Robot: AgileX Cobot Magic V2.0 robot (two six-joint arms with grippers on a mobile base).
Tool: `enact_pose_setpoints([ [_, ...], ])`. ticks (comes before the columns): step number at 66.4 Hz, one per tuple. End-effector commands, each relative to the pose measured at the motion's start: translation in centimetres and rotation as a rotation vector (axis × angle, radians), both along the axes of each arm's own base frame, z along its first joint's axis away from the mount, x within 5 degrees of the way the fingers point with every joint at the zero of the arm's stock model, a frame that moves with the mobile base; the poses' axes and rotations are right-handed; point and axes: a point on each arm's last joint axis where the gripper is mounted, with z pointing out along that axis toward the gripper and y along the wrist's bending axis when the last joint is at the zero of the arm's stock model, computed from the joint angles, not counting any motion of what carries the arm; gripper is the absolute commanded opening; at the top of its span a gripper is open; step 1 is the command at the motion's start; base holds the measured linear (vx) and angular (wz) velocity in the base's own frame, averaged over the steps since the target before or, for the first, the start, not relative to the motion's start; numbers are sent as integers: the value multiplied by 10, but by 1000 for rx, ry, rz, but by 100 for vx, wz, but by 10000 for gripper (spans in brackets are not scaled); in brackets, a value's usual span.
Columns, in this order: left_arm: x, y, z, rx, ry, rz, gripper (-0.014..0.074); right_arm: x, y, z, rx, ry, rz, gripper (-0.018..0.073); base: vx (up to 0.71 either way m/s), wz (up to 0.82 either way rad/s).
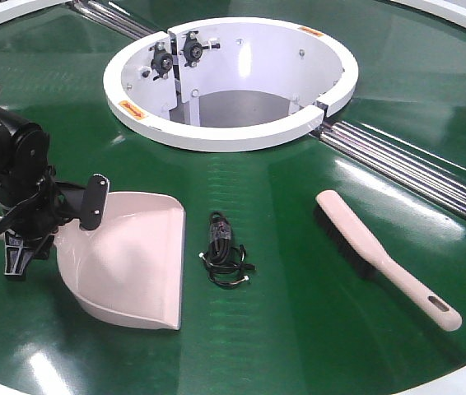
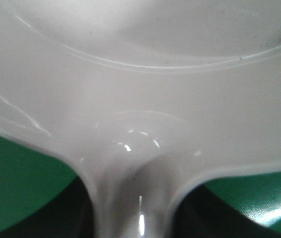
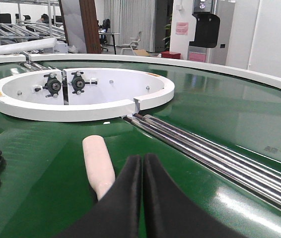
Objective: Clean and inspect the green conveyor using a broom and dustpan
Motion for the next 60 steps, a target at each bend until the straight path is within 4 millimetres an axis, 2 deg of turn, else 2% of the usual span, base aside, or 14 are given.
enact_pose_setpoints([
  [1,1,-2,23,-13,-81,3,-6,-1,0,6,4,-78,-7,-8,0,0],
  [60,0,-2,23,-16,-71,9,-6,-1,0,6,4,-77,-7,-8,0,0],
])
